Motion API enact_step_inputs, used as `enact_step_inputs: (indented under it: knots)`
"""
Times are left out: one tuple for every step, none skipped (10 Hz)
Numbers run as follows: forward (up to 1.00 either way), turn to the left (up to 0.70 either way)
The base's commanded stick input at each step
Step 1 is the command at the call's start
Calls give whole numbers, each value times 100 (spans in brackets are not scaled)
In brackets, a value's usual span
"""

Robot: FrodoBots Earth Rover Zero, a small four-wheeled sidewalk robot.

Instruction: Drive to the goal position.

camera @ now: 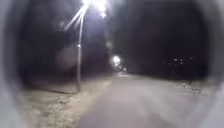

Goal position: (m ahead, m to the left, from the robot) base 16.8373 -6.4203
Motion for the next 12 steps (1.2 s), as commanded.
enact_step_inputs:
  knots:
    - [100, -32]
    - [100, -10]
    - [100, 0]
    - [100, 0]
    - [100, 0]
    - [100, 0]
    - [100, 0]
    - [100, 0]
    - [100, 0]
    - [100, 0]
    - [100, 0]
    - [100, 0]
